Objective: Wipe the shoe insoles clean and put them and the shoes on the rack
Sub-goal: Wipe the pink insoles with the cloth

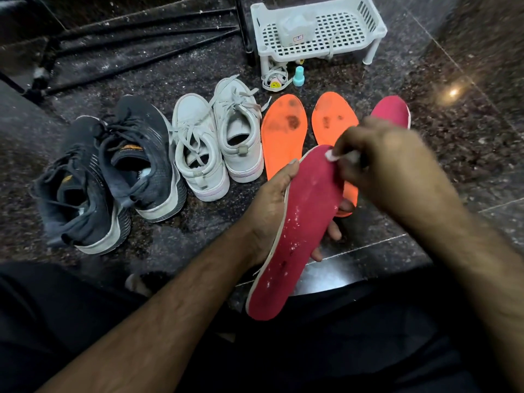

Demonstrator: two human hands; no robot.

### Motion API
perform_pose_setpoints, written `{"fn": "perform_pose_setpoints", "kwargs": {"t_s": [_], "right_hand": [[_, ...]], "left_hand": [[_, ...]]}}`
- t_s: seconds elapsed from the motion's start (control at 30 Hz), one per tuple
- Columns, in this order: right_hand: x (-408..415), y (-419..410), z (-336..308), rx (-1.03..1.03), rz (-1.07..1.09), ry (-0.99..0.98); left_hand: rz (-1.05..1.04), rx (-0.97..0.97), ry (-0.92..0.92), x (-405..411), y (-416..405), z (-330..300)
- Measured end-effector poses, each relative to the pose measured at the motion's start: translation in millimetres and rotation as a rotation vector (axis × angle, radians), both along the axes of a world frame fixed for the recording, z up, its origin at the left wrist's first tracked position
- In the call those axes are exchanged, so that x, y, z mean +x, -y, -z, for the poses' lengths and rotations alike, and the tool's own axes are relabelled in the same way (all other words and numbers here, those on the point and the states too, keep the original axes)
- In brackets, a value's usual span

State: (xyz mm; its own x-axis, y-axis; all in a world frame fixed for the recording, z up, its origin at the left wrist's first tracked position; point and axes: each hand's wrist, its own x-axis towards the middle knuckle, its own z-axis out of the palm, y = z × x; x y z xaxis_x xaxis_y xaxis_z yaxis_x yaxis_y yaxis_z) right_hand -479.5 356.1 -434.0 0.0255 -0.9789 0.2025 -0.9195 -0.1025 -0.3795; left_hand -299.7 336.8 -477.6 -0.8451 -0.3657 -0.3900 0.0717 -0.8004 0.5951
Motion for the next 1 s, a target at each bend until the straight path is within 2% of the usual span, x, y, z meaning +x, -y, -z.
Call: {"fn": "perform_pose_setpoints", "kwargs": {"t_s": [0.07, 0.17, 0.23, 0.37, 0.43, 0.5, 0.53, 0.6, 0.67, 0.77, 0.87, 1.0], "right_hand": [[-8, 0, -8, -0.056, 0.063, 0.085], [12, -11, -13, 0.118, -0.162, 0.354], [21, -13, -1, 0.215, -0.236, 0.265], [-2, 1, 2, 0.02, 0.052, 0.06], [-3, -2, -4, 0.009, 0.007, 0.154], [15, -10, -8, 0.121, -0.138, 0.334], [24, -14, -4, 0.185, -0.192, 0.353], [27, -13, 10, 0.223, -0.195, 0.238], [13, -5, 14, 0.137, -0.084, 0.125], [-9, 4, 6, 0.032, 0.072, 0.102], [11, -7, 5, 0.064, -0.042, 0.116], [42, -20, 7, 0.226, -0.259, 0.179]], "left_hand": [[-0.033, -0.022, -0.005, 0, 1, 2], [-0.05, 0.003, 0.014, -2, 1, 2], [-0.024, 0.017, 0.052, -2, 0, 1], [-0.08, -0.026, 0.042, 0, 1, 1], [-0.124, -0.014, 0.025, -2, 1, 0], [-0.133, 0.016, 0.05, -4, 0, 0], [-0.126, 0.046, 0.058, -4, -1, 0], [-0.095, 0.041, 0.078, -3, -1, 1], [-0.074, -0.011, 0.101, -2, -1, 1], [-0.086, -0.015, 0.066, -2, -2, -1], [-0.107, 0.003, 0.108, -3, -2, -2], [-0.174, 0.066, 0.165, -2, -2, -6]]}}
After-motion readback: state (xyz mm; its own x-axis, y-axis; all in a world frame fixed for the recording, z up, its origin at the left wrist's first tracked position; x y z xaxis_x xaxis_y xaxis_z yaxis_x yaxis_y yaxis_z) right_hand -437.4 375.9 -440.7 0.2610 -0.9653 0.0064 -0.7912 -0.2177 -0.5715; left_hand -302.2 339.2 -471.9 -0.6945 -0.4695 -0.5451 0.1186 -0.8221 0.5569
